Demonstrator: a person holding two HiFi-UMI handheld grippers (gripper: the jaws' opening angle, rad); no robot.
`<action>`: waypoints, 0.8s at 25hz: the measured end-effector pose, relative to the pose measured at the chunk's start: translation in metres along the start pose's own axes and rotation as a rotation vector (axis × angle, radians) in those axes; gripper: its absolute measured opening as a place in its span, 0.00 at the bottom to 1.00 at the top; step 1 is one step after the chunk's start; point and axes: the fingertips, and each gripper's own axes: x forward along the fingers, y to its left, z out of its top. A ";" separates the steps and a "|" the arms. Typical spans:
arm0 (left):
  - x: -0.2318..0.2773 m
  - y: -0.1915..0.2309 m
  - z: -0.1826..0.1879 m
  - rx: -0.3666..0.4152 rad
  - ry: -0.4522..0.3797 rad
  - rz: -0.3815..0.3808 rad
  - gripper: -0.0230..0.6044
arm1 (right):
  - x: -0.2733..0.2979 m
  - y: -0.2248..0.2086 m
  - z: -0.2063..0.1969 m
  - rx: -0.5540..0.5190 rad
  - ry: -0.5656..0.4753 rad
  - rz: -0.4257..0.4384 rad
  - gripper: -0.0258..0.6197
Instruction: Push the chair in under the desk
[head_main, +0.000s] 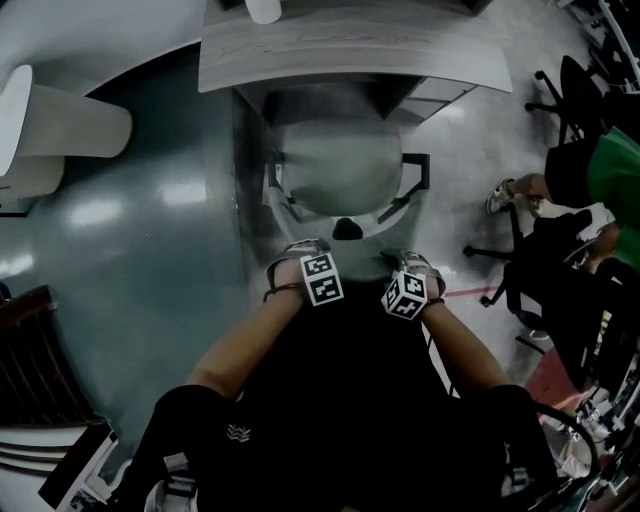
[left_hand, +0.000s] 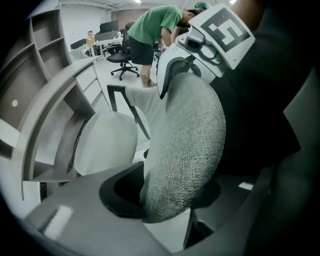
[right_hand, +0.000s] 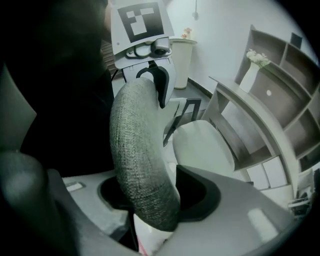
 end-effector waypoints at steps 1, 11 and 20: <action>0.002 0.001 -0.005 -0.005 0.009 0.009 0.39 | 0.004 0.003 0.002 0.006 -0.004 0.004 0.35; -0.003 0.036 -0.015 -0.069 -0.063 0.059 0.39 | 0.017 -0.030 0.018 -0.077 0.044 0.040 0.33; -0.019 0.068 -0.006 -0.107 -0.086 0.046 0.40 | 0.010 -0.065 0.029 -0.100 0.025 0.043 0.33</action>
